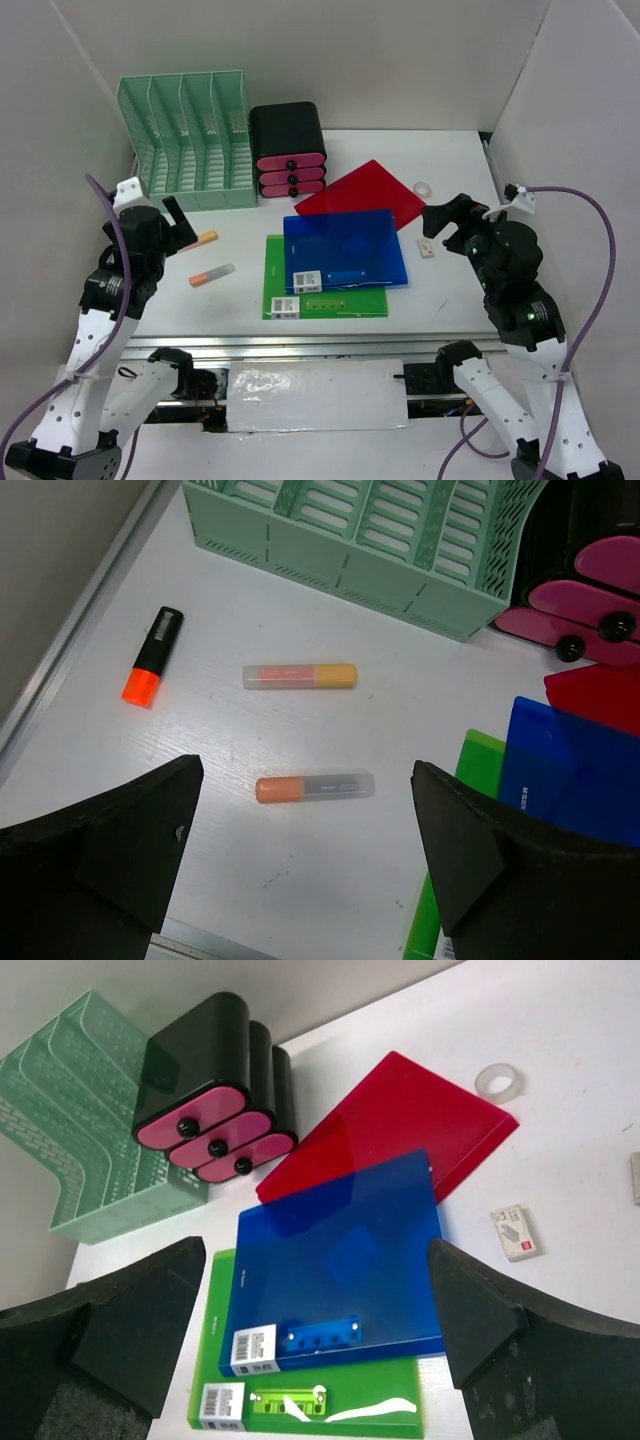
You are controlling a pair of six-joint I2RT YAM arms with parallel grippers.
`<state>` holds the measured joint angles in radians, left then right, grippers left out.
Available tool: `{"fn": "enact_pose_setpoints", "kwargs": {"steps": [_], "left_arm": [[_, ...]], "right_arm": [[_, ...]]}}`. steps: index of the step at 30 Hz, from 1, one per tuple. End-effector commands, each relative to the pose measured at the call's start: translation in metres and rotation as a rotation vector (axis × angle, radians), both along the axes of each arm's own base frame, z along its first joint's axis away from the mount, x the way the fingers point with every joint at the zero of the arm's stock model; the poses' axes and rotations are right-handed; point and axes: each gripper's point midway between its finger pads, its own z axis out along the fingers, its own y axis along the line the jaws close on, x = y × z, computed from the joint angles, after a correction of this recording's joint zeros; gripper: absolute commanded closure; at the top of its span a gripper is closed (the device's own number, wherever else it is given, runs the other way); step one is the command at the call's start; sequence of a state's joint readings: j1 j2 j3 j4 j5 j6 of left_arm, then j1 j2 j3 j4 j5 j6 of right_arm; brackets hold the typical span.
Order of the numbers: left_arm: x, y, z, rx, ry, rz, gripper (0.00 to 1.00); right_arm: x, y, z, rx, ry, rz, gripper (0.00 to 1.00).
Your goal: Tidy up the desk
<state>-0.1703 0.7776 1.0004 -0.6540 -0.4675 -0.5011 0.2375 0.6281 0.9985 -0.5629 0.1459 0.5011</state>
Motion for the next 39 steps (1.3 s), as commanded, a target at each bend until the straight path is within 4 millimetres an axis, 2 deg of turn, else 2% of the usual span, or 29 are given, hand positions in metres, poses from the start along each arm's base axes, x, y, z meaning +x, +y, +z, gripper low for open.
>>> {"fn": "enact_pose_setpoints", "kwargs": {"steps": [1,5,12,14,17,22,23,25,26,27,28,33,39], "left_arm": [[0.003,0.000,0.010,-0.008,-0.033,0.006,0.01],[0.003,0.000,0.010,-0.008,-0.031,0.005,0.00],[0.005,-0.003,0.007,-0.012,-0.019,-0.009,0.00],[0.005,-0.003,0.007,-0.015,-0.021,-0.011,0.00],[0.005,-0.004,0.009,-0.019,-0.029,-0.019,0.01],[0.005,-0.004,0.009,-0.020,-0.029,-0.018,0.00],[0.005,-0.005,0.009,-0.020,-0.030,-0.021,0.00],[0.007,-0.006,0.006,-0.022,-0.017,-0.025,0.01],[0.007,-0.006,0.007,-0.021,-0.016,-0.027,0.01],[0.008,-0.007,0.005,-0.022,-0.010,-0.031,0.01],[0.007,-0.007,0.005,-0.022,-0.008,-0.033,0.01],[0.009,-0.012,0.005,-0.031,-0.012,-0.058,0.00],[0.008,-0.011,0.006,-0.035,-0.013,-0.050,0.00]], "right_arm": [[0.000,-0.011,0.008,0.018,-0.017,-0.067,0.00],[-0.003,-0.025,0.007,0.034,-0.022,-0.151,0.00],[-0.008,-0.035,0.005,0.061,-0.032,-0.211,0.00],[-0.006,-0.034,0.002,0.070,-0.019,-0.213,0.00],[0.002,-0.017,-0.012,0.130,0.014,-0.151,0.00],[0.018,0.005,-0.087,0.276,0.161,-0.134,0.00],[0.022,0.014,-0.113,0.334,0.187,-0.121,0.00],[0.021,0.023,-0.136,0.420,0.221,-0.107,0.00],[0.023,0.028,-0.154,0.470,0.222,-0.100,0.00],[0.022,0.026,-0.161,0.495,0.230,-0.124,0.00],[0.021,0.025,-0.177,0.512,0.248,-0.144,0.00],[0.009,0.003,-0.225,0.586,0.374,-0.362,0.00],[0.010,0.016,-0.256,0.612,0.453,-0.336,0.00]]}}
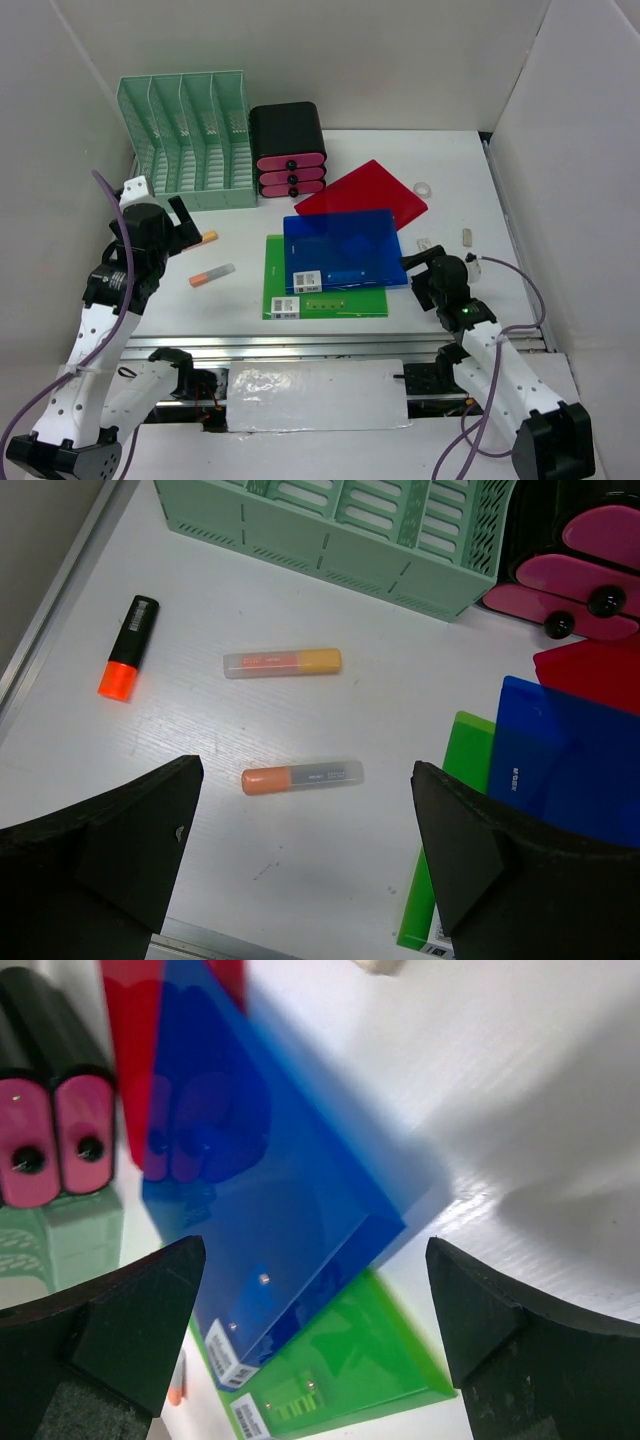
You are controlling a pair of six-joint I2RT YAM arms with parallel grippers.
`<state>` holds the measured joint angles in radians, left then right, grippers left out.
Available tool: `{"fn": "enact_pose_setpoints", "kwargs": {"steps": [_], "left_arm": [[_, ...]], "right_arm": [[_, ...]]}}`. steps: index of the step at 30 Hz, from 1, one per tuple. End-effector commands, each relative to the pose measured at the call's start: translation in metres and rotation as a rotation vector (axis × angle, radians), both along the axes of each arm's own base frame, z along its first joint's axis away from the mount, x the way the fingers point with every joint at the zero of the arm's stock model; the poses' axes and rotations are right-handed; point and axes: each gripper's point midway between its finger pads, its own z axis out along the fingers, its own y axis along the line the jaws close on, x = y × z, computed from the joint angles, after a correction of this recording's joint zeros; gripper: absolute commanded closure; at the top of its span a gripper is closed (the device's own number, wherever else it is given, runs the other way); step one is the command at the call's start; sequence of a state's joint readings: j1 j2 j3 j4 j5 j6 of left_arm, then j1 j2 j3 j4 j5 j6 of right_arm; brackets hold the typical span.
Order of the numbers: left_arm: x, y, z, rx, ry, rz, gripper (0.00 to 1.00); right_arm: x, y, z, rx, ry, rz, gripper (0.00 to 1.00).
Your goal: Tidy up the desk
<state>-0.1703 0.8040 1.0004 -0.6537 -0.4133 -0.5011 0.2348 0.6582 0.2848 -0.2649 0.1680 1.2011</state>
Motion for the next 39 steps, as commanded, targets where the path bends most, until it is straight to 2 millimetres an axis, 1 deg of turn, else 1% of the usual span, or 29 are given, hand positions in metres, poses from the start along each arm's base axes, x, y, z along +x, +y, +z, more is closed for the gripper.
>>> {"fn": "enact_pose_setpoints", "kwargs": {"steps": [1,2,5,9,12,13,14,15,17,18,20,22,25,26,27,31,32,33,39], "left_arm": [[0.004,-0.001,0.012,-0.013,-0.038,-0.001,0.01],[0.004,0.000,0.013,-0.012,-0.039,0.005,0.00],[0.004,0.000,0.013,-0.012,-0.037,0.004,0.00],[0.004,-0.002,0.013,-0.014,-0.040,-0.008,0.00],[0.006,-0.007,0.012,-0.020,-0.042,-0.034,0.00],[0.007,-0.007,0.013,-0.018,-0.042,-0.041,0.01],[0.007,-0.009,0.012,-0.020,-0.041,-0.048,0.01],[0.007,-0.010,0.012,-0.024,-0.041,-0.057,0.01],[0.007,-0.011,0.012,-0.023,-0.041,-0.061,0.01],[0.007,-0.011,0.012,-0.023,-0.043,-0.061,0.00],[0.007,-0.011,0.013,-0.023,-0.045,-0.066,0.00],[0.008,-0.013,0.013,-0.025,-0.046,-0.079,0.01],[0.008,-0.016,0.013,-0.029,-0.049,-0.091,0.01],[0.008,-0.016,0.013,-0.030,-0.051,-0.093,0.01],[0.009,-0.016,0.013,-0.029,-0.047,-0.095,0.00],[0.009,-0.018,0.014,-0.032,-0.054,-0.106,0.01],[0.009,-0.018,0.013,-0.033,-0.050,-0.107,0.00],[0.009,-0.018,0.013,-0.031,-0.050,-0.108,0.00],[0.009,-0.020,0.014,-0.034,-0.055,-0.119,0.00]], "right_arm": [[0.009,0.003,-0.009,0.073,0.010,-0.052,0.00],[0.008,0.004,-0.015,0.075,0.034,-0.050,0.00],[0.007,0.001,-0.019,0.076,0.039,-0.069,0.00],[0.011,0.000,-0.022,0.071,0.010,-0.076,0.01],[0.016,0.004,-0.023,0.078,-0.014,-0.053,0.08],[0.018,0.006,-0.024,0.084,-0.023,-0.047,0.14],[0.019,0.007,-0.025,0.086,-0.030,-0.043,0.17],[0.020,0.008,-0.028,0.090,-0.034,-0.038,0.21],[0.021,0.008,-0.031,0.087,-0.031,-0.036,0.24],[0.023,0.008,-0.031,0.084,-0.040,-0.034,0.28],[0.021,0.008,-0.035,0.083,-0.043,-0.029,0.32],[0.024,0.010,-0.032,0.098,-0.070,-0.026,0.37],[0.022,0.010,-0.033,0.107,-0.096,-0.028,0.42],[0.021,0.009,-0.035,0.107,-0.104,-0.028,0.47],[0.021,0.009,-0.033,0.108,-0.115,-0.029,0.49],[0.019,0.006,-0.034,0.103,-0.135,-0.035,0.53],[0.021,0.006,-0.030,0.107,-0.153,-0.034,0.57],[0.021,0.006,-0.030,0.107,-0.159,-0.033,0.58],[0.022,0.005,-0.029,0.112,-0.194,-0.038,0.57]]}}
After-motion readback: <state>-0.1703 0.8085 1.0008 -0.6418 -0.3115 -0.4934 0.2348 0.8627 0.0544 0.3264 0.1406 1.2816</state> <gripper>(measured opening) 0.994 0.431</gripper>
